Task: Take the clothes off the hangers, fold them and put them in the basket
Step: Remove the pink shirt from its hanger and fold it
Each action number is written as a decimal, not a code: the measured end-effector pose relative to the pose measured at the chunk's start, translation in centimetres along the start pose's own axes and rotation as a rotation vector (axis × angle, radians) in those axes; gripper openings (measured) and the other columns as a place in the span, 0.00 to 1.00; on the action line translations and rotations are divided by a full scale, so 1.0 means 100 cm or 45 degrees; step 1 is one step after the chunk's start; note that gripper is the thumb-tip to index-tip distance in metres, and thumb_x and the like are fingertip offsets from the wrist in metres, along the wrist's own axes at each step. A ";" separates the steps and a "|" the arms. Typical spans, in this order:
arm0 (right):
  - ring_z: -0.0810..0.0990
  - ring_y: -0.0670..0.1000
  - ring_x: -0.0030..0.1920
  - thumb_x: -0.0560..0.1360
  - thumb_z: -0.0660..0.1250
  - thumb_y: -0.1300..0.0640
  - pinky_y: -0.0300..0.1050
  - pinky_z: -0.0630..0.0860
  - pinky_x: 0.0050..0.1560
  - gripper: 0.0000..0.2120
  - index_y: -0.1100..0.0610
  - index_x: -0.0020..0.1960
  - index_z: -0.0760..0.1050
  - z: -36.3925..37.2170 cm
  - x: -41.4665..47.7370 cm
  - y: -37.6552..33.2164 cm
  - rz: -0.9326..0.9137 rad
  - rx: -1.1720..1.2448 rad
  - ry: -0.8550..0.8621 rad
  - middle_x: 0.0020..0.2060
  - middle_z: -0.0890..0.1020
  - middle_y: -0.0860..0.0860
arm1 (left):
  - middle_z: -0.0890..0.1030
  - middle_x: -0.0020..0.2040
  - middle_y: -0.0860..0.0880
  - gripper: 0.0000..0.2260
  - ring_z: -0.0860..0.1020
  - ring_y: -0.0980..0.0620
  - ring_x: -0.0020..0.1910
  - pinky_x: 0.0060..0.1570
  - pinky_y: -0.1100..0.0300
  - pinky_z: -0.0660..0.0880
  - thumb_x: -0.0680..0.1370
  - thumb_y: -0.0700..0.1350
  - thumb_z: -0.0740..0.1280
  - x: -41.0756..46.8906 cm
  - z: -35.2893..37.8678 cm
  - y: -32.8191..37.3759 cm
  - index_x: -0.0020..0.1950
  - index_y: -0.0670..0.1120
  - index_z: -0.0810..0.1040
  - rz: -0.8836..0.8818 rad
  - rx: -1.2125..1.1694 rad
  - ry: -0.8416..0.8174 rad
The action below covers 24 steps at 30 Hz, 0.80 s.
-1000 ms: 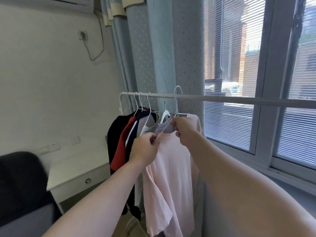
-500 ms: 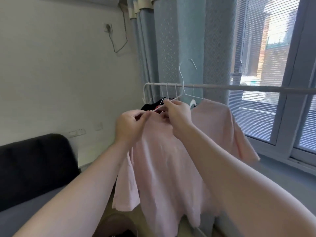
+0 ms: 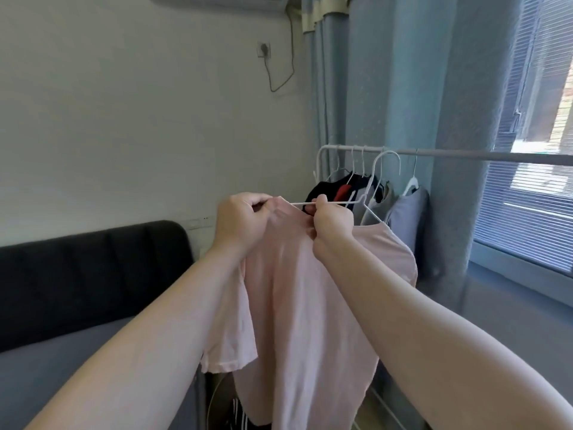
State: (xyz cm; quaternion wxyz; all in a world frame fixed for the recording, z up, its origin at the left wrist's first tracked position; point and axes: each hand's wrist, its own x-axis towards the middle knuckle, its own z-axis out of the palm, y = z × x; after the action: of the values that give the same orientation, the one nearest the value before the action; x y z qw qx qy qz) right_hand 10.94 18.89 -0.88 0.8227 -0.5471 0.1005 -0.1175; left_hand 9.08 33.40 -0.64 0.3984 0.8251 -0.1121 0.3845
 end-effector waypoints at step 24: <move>0.69 0.44 0.21 0.77 0.67 0.56 0.35 0.63 0.21 0.09 0.54 0.56 0.75 -0.021 0.007 0.013 0.541 0.590 -0.026 0.38 0.87 0.51 | 0.81 0.39 0.55 0.07 0.77 0.59 0.39 0.41 0.66 0.72 0.81 0.50 0.65 -0.022 0.016 -0.002 0.47 0.50 0.80 -0.234 -0.105 -0.003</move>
State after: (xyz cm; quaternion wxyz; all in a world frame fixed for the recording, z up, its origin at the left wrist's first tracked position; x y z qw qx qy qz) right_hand 11.11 17.35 -2.87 0.9325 -0.3131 0.1749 0.0429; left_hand 8.61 32.06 -2.98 0.4657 0.8152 -0.0521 0.3404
